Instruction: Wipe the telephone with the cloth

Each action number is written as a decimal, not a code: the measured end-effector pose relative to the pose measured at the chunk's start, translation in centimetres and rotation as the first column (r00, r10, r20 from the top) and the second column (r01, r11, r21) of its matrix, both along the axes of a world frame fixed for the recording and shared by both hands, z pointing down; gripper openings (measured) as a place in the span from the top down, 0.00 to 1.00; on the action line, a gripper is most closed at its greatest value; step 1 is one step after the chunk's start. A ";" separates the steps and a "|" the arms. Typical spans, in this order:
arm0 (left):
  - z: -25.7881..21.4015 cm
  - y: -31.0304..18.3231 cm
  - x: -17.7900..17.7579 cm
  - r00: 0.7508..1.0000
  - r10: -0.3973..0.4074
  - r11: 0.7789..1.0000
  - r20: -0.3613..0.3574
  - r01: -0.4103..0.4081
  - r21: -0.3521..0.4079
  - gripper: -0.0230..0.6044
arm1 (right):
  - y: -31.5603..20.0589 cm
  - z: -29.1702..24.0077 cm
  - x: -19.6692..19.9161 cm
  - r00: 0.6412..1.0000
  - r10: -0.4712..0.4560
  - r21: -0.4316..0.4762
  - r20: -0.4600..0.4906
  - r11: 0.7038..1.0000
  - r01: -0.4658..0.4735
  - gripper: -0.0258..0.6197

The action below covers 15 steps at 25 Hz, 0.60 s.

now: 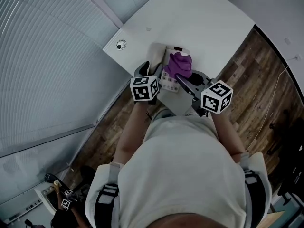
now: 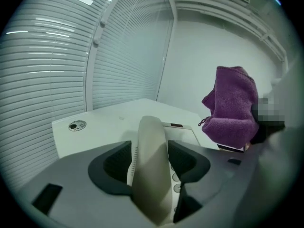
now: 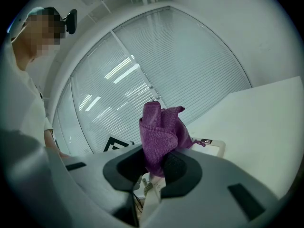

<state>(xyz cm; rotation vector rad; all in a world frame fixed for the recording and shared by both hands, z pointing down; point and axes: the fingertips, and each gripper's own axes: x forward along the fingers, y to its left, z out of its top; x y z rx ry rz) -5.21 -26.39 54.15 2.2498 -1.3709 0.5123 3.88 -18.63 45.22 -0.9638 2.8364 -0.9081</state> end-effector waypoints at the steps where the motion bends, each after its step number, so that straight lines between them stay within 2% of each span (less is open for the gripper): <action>1: -0.3 0.2 -0.2 1.000 -0.010 1.000 -0.014 0.010 0.003 0.61 | -0.1 0.0 0.0 1.000 0.003 0.003 -0.004 1.000 -0.003 0.82; 8: -2.0 2.1 -2.2 0.989 -0.106 0.994 -0.099 0.108 0.015 0.61 | 0.2 -0.2 -0.4 1.000 0.019 0.016 -0.021 1.000 -0.018 0.82; 11: -2.9 3.3 -2.7 0.981 -0.125 0.991 -0.150 0.129 0.022 0.70 | 0.7 -0.1 -1.0 0.999 0.024 0.008 -0.030 1.000 -0.024 0.82; 15: -4.2 5.4 -4.0 0.971 -0.155 0.986 -0.180 0.164 0.032 0.83 | 1.8 -0.4 -2.3 0.998 0.034 0.009 -0.045 0.999 -0.033 0.82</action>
